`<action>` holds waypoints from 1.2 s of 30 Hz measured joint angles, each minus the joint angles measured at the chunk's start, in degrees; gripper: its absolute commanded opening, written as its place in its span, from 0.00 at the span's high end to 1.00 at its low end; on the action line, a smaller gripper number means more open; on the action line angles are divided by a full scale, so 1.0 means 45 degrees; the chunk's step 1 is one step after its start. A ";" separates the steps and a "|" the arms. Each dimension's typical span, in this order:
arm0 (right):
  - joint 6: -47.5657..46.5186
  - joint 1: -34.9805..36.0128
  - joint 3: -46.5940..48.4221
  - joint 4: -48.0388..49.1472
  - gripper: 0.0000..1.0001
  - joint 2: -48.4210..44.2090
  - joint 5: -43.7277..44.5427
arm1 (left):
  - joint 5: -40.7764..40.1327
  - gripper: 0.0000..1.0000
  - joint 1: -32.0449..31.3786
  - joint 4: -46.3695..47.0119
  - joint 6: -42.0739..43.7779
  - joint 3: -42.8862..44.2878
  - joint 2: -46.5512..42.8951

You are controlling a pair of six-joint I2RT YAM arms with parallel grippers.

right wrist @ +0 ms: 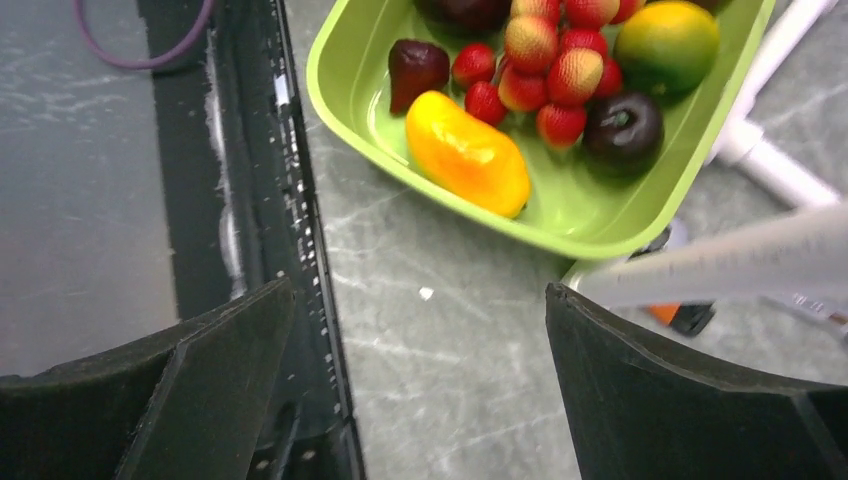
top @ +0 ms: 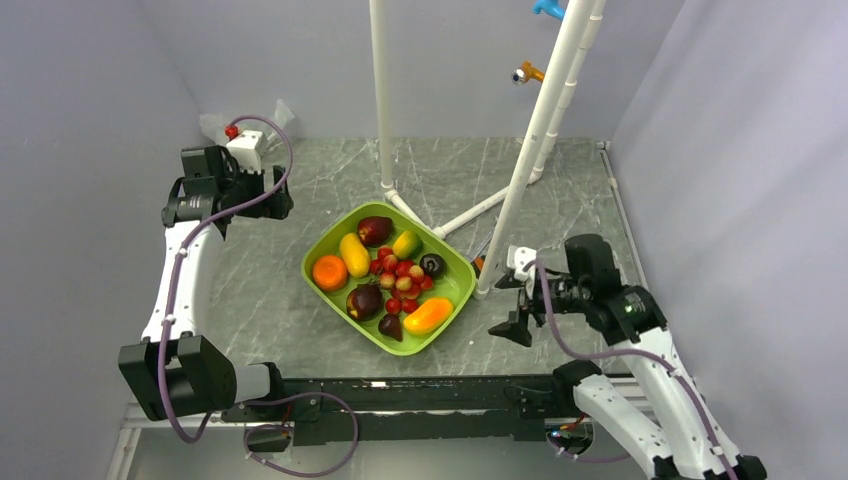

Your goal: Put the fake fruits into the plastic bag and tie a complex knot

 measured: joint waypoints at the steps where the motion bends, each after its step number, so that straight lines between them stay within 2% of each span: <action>1: 0.0510 0.0685 -0.0432 0.1001 0.01 -0.0369 0.0476 | 0.0000 0.01 0.0000 0.0053 -0.0034 -0.0019 0.0000; 6: 0.2550 0.4376 -0.1885 0.4760 0.01 -0.1015 0.3283 | -0.0005 0.01 -0.0024 0.0102 -0.0078 -0.0131 0.0005; 10: 0.3288 0.7786 -0.1991 0.7237 0.00 0.0029 0.6096 | 0.0010 0.01 -0.0044 0.0097 -0.0024 -0.0131 0.0005; 13: 0.3371 0.9199 -0.2030 0.8626 0.00 0.1049 0.7601 | 0.0228 0.01 -0.0058 0.0024 0.0374 -0.0131 -0.0010; 18: 0.3347 0.9360 -0.2152 0.9782 0.00 0.1977 0.9015 | 0.2341 0.01 -0.0155 -0.2166 0.4041 -0.0131 -0.0403; 23: 0.3313 0.9364 -0.2152 0.9913 0.00 0.2035 0.9112 | 0.2934 0.01 -0.0287 -0.5673 0.8893 -0.0330 -0.1141; 27: 0.3109 0.9364 -0.2152 0.9821 0.00 0.2477 0.8786 | 0.2671 0.01 -0.0500 -0.7009 1.1672 -0.2443 -0.2618; 32: 0.2744 0.9462 -0.2152 0.9466 0.01 0.3356 0.8602 | 0.1443 0.01 -0.2579 -0.6649 1.2614 -0.5979 -0.4182; 36: 0.2686 0.9904 -0.2147 0.9403 0.02 0.4017 0.8743 | 0.0627 0.03 -0.3439 -0.5425 1.2395 -0.7043 -0.3837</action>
